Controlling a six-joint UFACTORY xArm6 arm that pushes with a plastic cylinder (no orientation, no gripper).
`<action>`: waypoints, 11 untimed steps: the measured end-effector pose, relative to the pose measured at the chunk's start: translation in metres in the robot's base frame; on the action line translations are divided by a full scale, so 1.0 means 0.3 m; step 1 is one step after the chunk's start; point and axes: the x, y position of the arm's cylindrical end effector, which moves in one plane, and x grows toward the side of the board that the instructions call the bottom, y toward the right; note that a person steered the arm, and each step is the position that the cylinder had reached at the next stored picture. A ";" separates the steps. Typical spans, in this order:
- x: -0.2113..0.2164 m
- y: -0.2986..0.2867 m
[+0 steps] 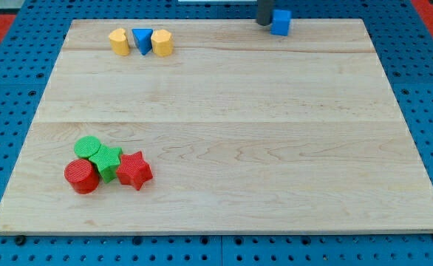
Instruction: Move your arm towards the top left of the board
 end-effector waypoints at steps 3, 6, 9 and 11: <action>0.103 -0.498; 0.527 -0.867; 0.527 -1.390; 0.528 -1.392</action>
